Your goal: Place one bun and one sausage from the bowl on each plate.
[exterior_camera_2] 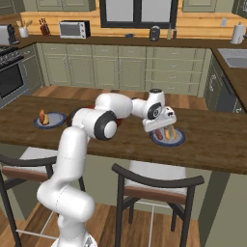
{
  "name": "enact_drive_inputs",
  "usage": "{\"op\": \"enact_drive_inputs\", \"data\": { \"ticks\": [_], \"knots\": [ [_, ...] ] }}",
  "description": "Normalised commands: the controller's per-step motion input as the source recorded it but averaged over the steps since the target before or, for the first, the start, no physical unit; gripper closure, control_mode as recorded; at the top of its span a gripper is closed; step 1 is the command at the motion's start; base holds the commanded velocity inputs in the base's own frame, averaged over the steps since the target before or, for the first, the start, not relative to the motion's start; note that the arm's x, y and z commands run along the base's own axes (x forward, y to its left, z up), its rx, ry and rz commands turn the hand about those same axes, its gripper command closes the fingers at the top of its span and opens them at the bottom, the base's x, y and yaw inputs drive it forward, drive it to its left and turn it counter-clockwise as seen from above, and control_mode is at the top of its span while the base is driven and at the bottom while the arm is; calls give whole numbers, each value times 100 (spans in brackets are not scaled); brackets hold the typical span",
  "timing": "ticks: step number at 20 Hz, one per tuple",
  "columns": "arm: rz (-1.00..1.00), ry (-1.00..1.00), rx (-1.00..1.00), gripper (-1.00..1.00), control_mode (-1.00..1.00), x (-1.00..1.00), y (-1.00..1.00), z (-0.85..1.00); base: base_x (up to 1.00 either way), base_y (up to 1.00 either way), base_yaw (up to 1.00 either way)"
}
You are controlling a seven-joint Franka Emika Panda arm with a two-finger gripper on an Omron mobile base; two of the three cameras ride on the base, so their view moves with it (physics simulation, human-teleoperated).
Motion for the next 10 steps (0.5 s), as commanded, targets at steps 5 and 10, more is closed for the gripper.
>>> {"op": "enact_drive_inputs", "data": {
  "ticks": [5,10],
  "knots": [
    [0,-2,1,-100,-100,-24,0,40,0,0,0],
    [0,-8,4,-100,-100,-24,13,48,0,0,0]
  ]
}}
